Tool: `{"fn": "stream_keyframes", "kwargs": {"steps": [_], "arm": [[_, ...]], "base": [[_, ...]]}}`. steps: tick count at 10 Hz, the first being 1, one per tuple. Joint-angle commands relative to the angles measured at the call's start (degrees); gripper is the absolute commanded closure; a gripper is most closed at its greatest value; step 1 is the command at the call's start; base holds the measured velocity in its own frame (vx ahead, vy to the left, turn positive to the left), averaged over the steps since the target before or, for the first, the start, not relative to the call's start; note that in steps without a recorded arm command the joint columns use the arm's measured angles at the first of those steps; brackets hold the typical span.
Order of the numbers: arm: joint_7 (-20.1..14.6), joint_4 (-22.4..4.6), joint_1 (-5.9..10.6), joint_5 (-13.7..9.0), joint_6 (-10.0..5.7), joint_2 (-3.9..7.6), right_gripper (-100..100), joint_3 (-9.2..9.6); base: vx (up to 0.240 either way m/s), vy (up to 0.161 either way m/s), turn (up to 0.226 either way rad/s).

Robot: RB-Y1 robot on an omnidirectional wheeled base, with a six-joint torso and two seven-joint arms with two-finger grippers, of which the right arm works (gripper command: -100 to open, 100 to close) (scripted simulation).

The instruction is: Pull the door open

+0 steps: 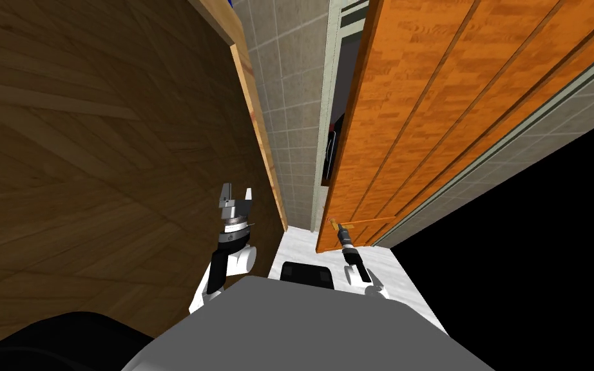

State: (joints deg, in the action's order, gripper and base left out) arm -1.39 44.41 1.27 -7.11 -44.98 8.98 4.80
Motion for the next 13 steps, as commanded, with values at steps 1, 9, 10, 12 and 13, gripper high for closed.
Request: {"fn": "stream_keyframes", "kwargs": {"steps": [1, 9, 10, 12, 13], "arm": [[-1.6, -0.3, 0.71, 0.0, -0.61, 1.21, 100, 0.11], [-5.9, -1.9, 0.08, 0.3, -1.09, 3.1, 100, 1.23], [-6.6, -2.2, -0.17, 0.2, -1.76, 3.82, 100, 1.36], [-8.4, -3.1, -0.79, 0.1, -3.42, 5.6, 100, 1.68], [-9.4, -3.6, -1.14, 0.0, -4.36, 6.62, 100, 1.86]], "base": [[-0.037, -0.037, 0.13], [0.021, -0.01, 0.099], [-0.198, -0.001, 0.096], [-0.217, -0.037, 0.126], [-0.214, -0.032, 0.192]]}}
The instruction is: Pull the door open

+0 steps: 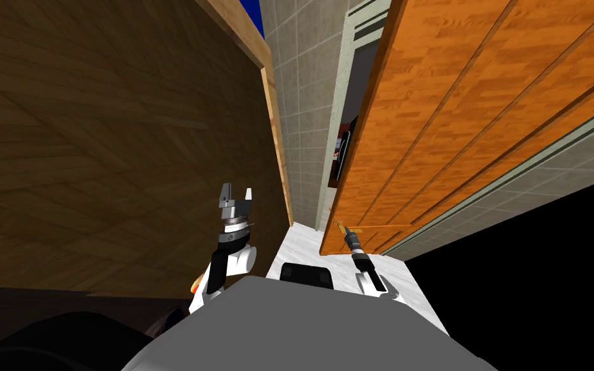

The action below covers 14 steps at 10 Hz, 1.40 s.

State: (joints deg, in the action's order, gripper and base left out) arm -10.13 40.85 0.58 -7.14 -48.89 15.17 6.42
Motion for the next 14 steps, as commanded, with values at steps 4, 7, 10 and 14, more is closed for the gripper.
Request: {"fn": "stream_keyframes", "kwargs": {"steps": [4, 7, 10, 14], "arm": [[-4.9, -2.1, -1.93, -0.3, -4.41, 4.68, 100, 1.02], [-7.2, -3.2, -2.72, -0.5, -6.52, 6.94, 100, 1.43], [-8.0, -3.6, -3.19, -0.5, -7.24, 7.88, 100, 1.66], [-9.8, -5.2, -4.76, -0.8, -10.81, 9.61, 100, 2.19]], "base": [[-0.129, -0.036, 0.219], [-0.078, -0.018, 0.171], [-0.026, 0.005, 0.085], [-0.141, -0.009, 0.158]]}}
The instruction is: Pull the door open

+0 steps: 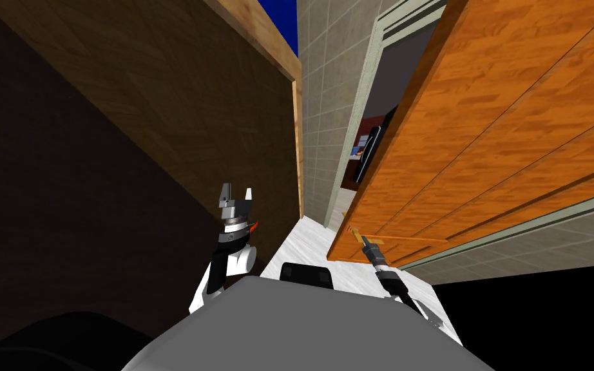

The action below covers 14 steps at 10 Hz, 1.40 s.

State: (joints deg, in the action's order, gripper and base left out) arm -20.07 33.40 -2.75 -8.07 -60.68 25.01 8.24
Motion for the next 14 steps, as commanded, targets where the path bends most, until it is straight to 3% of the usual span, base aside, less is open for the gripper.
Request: {"fn": "stream_keyframes", "kwargs": {"steps": [1, 2, 6, 8, 9, 14], "arm": [[0.1, 2.2, -1.43, 0.2, 0.99, -0.22, 100, 0.37], [-0.8, 1.3, -2.33, 0.0, -1.03, 0.71, 100, 0.69], [-2.5, -0.5, -4.06, -0.2, -4.89, 2.51, 100, 1.29], [-3.2, -1.1, -4.66, -0.3, -6.24, 3.14, 100, 1.5], [-2.8, -0.6, -4.54, -0.3, -5.4, 2.9, 100, 1.33], [-3.6, -2.2, -5.08, -0.3, -7.81, 3.53, 100, 1.93]], "base": [[-0.072, -0.013, -0.026], [-0.123, -0.049, 0.227], [-0.158, -0.064, 0.181], [-0.141, -0.061, 0.12], [-0.065, -0.027, 0.027], [-0.19, -0.076, 0.183]]}}
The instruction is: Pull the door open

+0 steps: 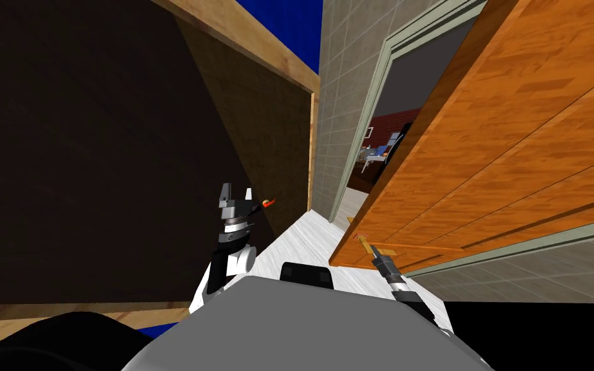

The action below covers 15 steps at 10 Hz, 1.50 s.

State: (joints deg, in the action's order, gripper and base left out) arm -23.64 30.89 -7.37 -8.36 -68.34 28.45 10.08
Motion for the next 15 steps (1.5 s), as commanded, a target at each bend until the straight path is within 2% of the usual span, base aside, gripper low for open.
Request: {"fn": "stream_keyframes", "kwargs": {"steps": [1, 6, 7, 11, 15], "arm": [[-0.2, 0.1, -0.55, 0.0, -0.63, 0.23, 100, 0.2], [-0.8, -1.2, -0.94, 0.0, -2.67, 0.81, 100, 0.65], [-0.6, -0.7, -0.99, 0.0, -2.09, 0.69, 100, 0.63], [-0.9, -1.0, 1.16, 1.8, -0.91, -0.09, 100, 0.96], [-1.1, -1.3, 3.97, 4.0, 0.67, -0.99, 100, 1.25]], "base": [[-0.224, -0.065, 0.179], [-0.215, -0.076, 0.149], [-0.09, -0.026, 0.028], [-0.18, -0.059, 0.064], [-0.223, -0.077, 0.074]]}}
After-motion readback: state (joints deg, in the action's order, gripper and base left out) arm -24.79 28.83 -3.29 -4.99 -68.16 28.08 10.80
